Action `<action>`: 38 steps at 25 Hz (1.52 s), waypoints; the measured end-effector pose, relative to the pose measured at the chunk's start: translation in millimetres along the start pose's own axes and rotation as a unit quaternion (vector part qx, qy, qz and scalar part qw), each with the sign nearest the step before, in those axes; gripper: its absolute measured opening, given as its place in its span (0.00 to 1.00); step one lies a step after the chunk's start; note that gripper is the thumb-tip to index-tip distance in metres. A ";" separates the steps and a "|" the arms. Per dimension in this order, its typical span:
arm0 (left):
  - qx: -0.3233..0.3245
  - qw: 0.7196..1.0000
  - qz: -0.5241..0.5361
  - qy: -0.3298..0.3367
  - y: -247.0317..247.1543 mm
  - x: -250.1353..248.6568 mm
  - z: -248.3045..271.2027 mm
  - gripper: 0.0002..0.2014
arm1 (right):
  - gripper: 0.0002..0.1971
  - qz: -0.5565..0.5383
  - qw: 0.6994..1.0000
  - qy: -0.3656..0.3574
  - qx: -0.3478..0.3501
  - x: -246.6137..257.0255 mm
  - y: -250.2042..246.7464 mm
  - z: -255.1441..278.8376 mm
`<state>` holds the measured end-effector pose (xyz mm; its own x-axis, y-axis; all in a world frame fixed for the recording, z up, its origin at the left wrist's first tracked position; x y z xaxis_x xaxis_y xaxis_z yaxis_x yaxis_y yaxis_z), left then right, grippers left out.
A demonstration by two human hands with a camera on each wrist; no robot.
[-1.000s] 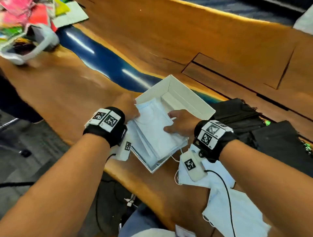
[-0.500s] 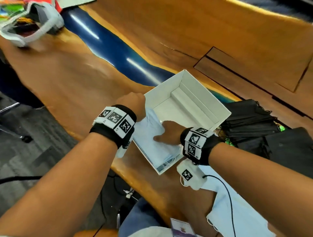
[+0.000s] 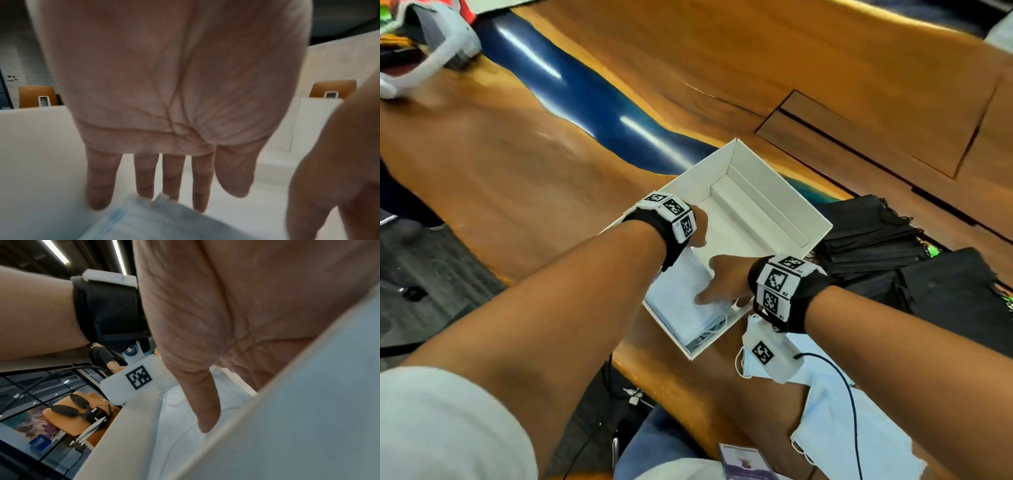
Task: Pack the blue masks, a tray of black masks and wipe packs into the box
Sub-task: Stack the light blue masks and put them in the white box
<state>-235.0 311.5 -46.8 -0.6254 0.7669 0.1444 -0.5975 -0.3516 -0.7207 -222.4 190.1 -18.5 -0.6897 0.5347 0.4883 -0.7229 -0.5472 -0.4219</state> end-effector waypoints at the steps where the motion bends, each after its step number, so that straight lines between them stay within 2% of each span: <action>1: 0.030 0.999 -0.039 0.006 14.0 -2.6 -24.4 0.20 | 0.12 0.006 1.000 0.003 0.001 -1.6 -0.7 -0.1; 3: 0.086 0.991 -0.105 -0.014 31.0 -0.4 -50.1 0.17 | 0.15 0.020 1.000 -0.001 0.005 -3.6 -1.6 -0.3; 4: 0.100 0.988 -0.112 -0.019 30.5 3.6 -52.0 0.18 | 0.20 0.021 1.000 -0.002 0.009 -4.7 -1.7 -0.4; 5: 0.123 0.987 -0.101 -0.024 20.3 5.5 -32.9 0.20 | 0.26 0.033 0.999 -0.002 0.011 -4.0 -2.0 2.0; 7: 0.094 0.990 -0.106 -0.020 0.7 8.2 5.1 0.29 | 0.30 0.064 0.998 -0.012 0.012 -2.1 -1.3 3.0; 9: 0.095 0.988 -0.122 -0.009 1.6 7.0 14.3 0.31 | 0.31 0.081 0.997 -0.018 0.008 -2.5 0.1 1.4; 10: 0.095 0.988 -0.119 -0.018 5.6 7.8 7.0 0.30 | 0.33 0.091 0.996 -0.019 0.006 -2.4 0.4 1.9; 13: 0.092 0.988 -0.121 0.009 23.1 6.0 -24.1 0.33 | 0.35 0.106 0.994 -0.027 -0.007 -4.5 -3.7 8.1; 14: 0.084 0.990 -0.114 0.010 21.9 6.9 -23.5 0.35 | 0.34 0.095 0.995 -0.033 -0.015 -5.1 -7.0 11.3; 16: 0.064 0.993 -0.099 0.003 -0.3 3.1 18.0 0.36 | 0.32 0.070 0.995 -0.053 -0.047 -6.9 -17.2 20.8; 19: 0.044 0.998 -0.036 0.010 -14.2 -14.4 35.7 0.30 | 0.25 -0.014 0.987 -0.087 -0.137 -20.6 -37.6 41.5; 23: -0.021 0.994 0.073 0.075 -37.3 -54.1 51.0 0.24 | 0.12 -0.145 0.936 -0.133 -0.293 -56.2 -56.3 75.4; 26: -0.063 0.984 0.128 0.105 -53.3 -79.6 61.6 0.21 | 0.06 -0.225 0.895 -0.139 -0.359 -79.1 -59.7 101.3; 29: -0.129 0.976 0.145 0.097 -69.0 -102.8 75.1 0.20 | 0.04 -0.260 0.873 -0.129 -0.391 -103.9 -53.5 123.1; 33: -0.208 0.961 0.145 0.109 -78.5 -136.2 97.4 0.14 | 0.05 -0.266 0.864 -0.098 -0.416 -137.3 -38.4 146.0; 35: -0.217 0.957 0.132 0.140 -74.8 -159.6 111.0 0.09 | 0.05 -0.262 0.867 -0.081 -0.417 -154.5 -28.2 154.2; 38: -0.185 0.961 0.107 0.176 -56.2 -194.7 120.2 0.06 | 0.02 -0.274 0.865 -0.057 -0.416 -178.1 -9.6 165.1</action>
<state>-140.0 117.4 47.1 -0.4659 0.8556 -0.2254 -0.2140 -0.3562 -0.9096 -85.7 -6.2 24.7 -0.2605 0.4736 0.8413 -0.7525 0.4464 -0.4843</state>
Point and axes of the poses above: each hand's wrist, its own z-axis away from the middle knuckle, its own y-axis out of the palm, x = y × z, the point moved 5 cm from there along -z, towards the middle knuckle, and after that the axes turned 11 degrees about -y, right-handed, at the moved point
